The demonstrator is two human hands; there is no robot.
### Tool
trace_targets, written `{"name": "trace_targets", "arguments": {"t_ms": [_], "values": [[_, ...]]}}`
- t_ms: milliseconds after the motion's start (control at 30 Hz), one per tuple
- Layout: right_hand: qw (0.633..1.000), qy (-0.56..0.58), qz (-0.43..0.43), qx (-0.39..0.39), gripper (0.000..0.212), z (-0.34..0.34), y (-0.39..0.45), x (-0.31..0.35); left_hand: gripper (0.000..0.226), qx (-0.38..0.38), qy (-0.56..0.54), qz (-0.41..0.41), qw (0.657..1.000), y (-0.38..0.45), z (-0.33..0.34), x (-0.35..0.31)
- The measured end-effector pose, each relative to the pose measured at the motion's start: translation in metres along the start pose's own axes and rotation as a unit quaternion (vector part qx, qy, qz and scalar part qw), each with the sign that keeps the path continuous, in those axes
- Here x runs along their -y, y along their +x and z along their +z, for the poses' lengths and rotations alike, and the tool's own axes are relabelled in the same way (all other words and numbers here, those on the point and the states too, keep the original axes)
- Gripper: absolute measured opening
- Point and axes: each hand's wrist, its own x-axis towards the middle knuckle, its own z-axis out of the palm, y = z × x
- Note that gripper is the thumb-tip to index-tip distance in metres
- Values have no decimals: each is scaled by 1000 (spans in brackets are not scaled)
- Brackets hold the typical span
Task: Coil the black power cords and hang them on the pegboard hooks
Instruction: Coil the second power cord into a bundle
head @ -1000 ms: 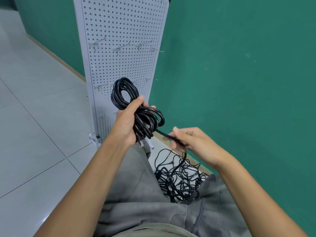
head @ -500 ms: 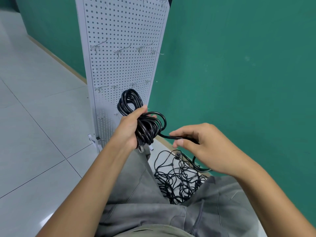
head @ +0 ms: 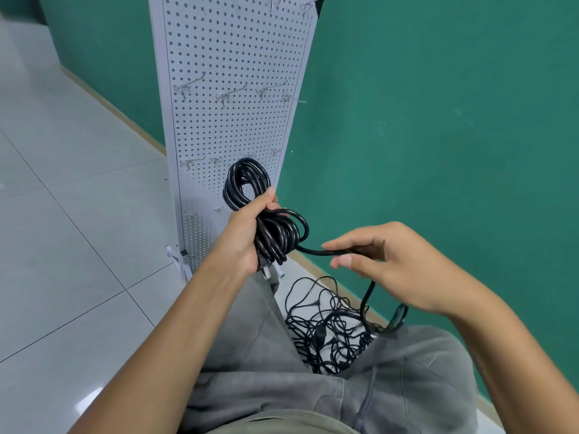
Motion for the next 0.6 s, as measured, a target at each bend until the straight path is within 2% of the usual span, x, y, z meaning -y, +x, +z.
{"name": "trace_targets", "arguments": {"t_ms": [100,200,333,433,533,600], "values": [[998,53,15,-2,19,-4,-2,2,23,-40,83,40,995,4,-6,1],[998,66,9,-23,18,-6,0,7,28,-48,190,61,979,5,-10,1],[998,52,-29,-30,17,-7,14,17,21,34,238,60,969,0,-3,7],[993,72,-21,-91,15,-9,26,19,20,105,229,57,966,-9,10,14],[985,83,7,-154,28,-11,32,15,27,130,224,58,964,-17,20,20],[982,84,28,-166,39,-10,33,12,34,139,244,56,958,-21,25,23]]}}
